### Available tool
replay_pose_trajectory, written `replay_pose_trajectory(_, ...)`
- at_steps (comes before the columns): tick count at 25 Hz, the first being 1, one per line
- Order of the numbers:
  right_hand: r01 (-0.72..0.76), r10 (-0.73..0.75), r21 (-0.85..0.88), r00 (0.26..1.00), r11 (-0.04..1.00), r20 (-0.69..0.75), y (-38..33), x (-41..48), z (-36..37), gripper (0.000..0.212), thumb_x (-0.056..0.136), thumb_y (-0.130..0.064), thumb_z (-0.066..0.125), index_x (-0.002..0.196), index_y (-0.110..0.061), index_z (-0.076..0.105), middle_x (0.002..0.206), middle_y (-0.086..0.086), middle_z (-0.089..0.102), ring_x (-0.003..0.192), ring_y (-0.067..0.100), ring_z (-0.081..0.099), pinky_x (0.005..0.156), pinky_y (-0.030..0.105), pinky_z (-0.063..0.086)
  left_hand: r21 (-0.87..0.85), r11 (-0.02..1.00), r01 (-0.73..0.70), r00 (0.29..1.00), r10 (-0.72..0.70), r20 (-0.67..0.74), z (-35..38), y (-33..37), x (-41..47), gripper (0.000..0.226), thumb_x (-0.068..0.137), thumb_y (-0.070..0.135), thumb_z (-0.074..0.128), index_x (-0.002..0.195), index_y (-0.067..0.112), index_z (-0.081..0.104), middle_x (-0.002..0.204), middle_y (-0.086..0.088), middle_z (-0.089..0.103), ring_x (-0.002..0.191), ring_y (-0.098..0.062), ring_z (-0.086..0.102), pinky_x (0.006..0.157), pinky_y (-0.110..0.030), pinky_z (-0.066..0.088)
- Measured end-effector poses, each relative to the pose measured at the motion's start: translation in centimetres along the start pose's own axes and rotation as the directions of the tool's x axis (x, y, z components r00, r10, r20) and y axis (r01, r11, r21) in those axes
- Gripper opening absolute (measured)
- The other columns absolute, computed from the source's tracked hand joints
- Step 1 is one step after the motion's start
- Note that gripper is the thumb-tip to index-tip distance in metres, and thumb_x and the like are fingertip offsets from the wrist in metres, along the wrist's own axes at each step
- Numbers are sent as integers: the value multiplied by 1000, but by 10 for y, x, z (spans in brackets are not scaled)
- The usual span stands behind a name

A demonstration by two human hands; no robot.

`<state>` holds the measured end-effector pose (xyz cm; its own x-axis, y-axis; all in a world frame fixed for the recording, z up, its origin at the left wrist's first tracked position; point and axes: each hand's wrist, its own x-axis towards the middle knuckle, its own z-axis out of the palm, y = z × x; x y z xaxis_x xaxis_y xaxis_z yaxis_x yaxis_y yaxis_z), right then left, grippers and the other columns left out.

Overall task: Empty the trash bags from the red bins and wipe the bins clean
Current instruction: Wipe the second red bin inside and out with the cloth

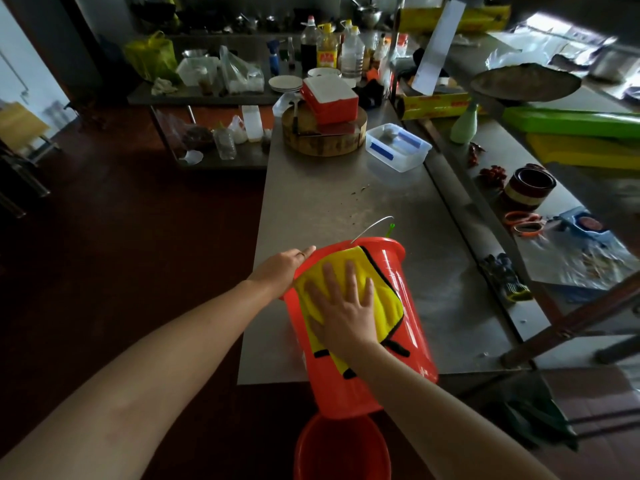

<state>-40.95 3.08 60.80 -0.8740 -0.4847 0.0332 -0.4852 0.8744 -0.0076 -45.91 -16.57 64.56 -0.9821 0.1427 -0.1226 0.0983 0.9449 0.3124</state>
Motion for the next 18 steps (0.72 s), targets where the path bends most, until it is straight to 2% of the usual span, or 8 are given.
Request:
replay_pose_trajectory(2, 19, -19, -8, 1000, 1000, -7, -3, 0, 3, 71, 92, -70, 34, 157, -49, 12, 168, -3, -16, 148, 36, -32, 115, 71, -6, -65, 998, 10, 1000, -9, 12, 1, -6, -4, 61, 107, 10, 40, 159, 34, 19, 122, -5, 54, 103, -25, 62, 90, -39, 54)
replay_pose_trajectory(4, 19, -18, 37, 999, 999, -49, 10, -2, 3, 71, 90, -74, 32, 155, -52, 14, 169, -7, -11, 151, 33, -25, 117, 69, 4, -122, 992, 22, 1000, -20, 18, 1, -9, -8, 57, 108, 17, 39, 159, 36, 21, 123, -5, 55, 101, -25, 64, 89, -40, 55)
replay_pose_trajectory(7, -98, 108, 186, 993, 978, -46, 49, -9, 2, 72, 88, -81, 29, 152, -59, 6, 169, -12, -7, 154, 30, -14, 119, 60, 14, -68, 998, 8, 1000, -8, 5, 3, -12, -10, 65, 105, 9, 42, 160, 33, 18, 130, -8, 54, 102, -26, 64, 91, -40, 54)
replay_pose_trajectory(10, -277, 276, 430, 959, 859, 67, 93, -16, 2, 73, 87, -83, 33, 150, -61, 6, 168, -16, -4, 156, 23, -7, 120, 53, 23, -63, 998, 19, 1000, -20, -11, 6, -11, -12, 68, 103, 4, 40, 160, 32, 17, 129, -6, 53, 97, -24, 64, 87, -39, 56)
replay_pose_trajectory(13, -373, 348, 593, 923, 713, 162, 115, -21, 3, 71, 90, -74, 45, 152, -60, 13, 168, -15, 2, 156, 22, 1, 120, 53, 26, -7, 1000, 21, 999, -21, -46, 8, -3, -6, 71, 100, -3, 35, 160, 31, 16, 131, -6, 52, 98, -24, 62, 85, -33, 52)
replay_pose_trajectory(15, -397, 375, 584, 912, 708, 164, 110, -23, 1, 71, 91, -72, 44, 152, -58, 11, 169, -11, 1, 156, 27, 2, 120, 54, 25, 41, 999, 22, 997, -19, -68, 9, 4, 0, 76, 96, -9, 33, 160, 28, 16, 131, -7, 51, 99, -26, 60, 78, -28, 45)
replay_pose_trajectory(18, -347, 342, 395, 936, 851, 86, 81, -28, -3, 71, 91, -78, 29, 152, -58, -2, 169, -7, -8, 155, 34, -8, 121, 58, 17, 88, 996, 6, 998, 0, -63, 9, 9, 7, 75, 96, -9, 32, 160, 26, 15, 129, -9, 51, 97, -27, 60, 75, -29, 43)
